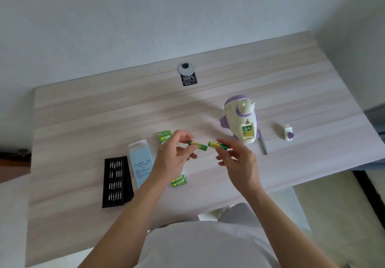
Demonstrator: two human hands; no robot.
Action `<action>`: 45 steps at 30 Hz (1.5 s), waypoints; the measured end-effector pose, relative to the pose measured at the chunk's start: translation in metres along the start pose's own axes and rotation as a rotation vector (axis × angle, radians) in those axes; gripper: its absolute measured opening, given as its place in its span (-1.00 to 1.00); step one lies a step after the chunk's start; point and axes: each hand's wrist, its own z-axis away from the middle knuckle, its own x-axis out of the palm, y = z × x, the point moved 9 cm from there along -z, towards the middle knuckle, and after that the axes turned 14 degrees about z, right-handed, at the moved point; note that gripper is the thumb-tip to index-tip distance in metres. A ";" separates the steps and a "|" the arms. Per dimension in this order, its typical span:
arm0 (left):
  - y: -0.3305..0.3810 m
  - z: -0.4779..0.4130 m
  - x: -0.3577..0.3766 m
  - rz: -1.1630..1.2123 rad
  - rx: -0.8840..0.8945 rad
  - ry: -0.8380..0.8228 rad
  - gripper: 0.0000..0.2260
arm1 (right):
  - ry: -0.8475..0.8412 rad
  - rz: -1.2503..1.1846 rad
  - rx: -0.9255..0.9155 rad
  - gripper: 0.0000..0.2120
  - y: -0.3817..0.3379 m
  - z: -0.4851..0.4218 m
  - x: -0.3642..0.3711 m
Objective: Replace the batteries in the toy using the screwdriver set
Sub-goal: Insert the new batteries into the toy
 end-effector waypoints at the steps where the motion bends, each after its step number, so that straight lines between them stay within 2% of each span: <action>1: 0.005 -0.001 0.007 0.019 0.011 0.003 -0.87 | 0.020 -0.023 0.007 -0.82 0.000 0.000 -0.011; 4: 0.017 -0.004 0.033 0.088 0.055 -0.008 -0.85 | 0.074 -0.159 0.027 -0.86 0.003 -0.003 -0.043; 7: 0.025 -0.006 0.060 0.263 0.060 0.005 -0.89 | 0.089 -0.291 0.002 -0.86 0.003 -0.009 -0.072; 13: 0.031 -0.007 0.117 0.579 -0.074 0.033 -0.92 | -0.005 -0.393 -0.081 -0.68 0.006 -0.028 -0.117; 18: 0.034 -0.005 0.149 0.583 -0.129 0.085 -0.79 | -0.076 -0.362 -0.126 -0.65 0.016 -0.047 -0.146; 28: 0.028 0.014 0.157 0.502 -0.099 0.292 -0.85 | -0.201 -0.283 -0.136 -0.66 0.022 -0.062 -0.154; 31: 0.027 0.019 0.149 0.500 -0.089 0.321 -0.85 | -0.217 -0.257 -0.127 -0.75 0.022 -0.061 -0.147; 35: 0.028 0.023 0.141 0.508 -0.075 0.325 -0.86 | -0.268 -0.279 -0.111 -0.75 0.024 -0.059 -0.136; 39: 0.026 0.021 0.136 0.502 -0.074 0.320 -0.86 | -0.240 -0.183 -0.144 -0.79 0.022 -0.057 -0.134; 42: 0.018 0.017 0.133 0.497 -0.099 0.325 -0.86 | -0.183 -0.195 -0.092 -0.91 0.020 -0.054 -0.137; 45: 0.009 0.014 0.133 0.534 -0.145 0.328 -0.92 | -0.150 -0.174 -0.082 -0.91 0.017 -0.050 -0.140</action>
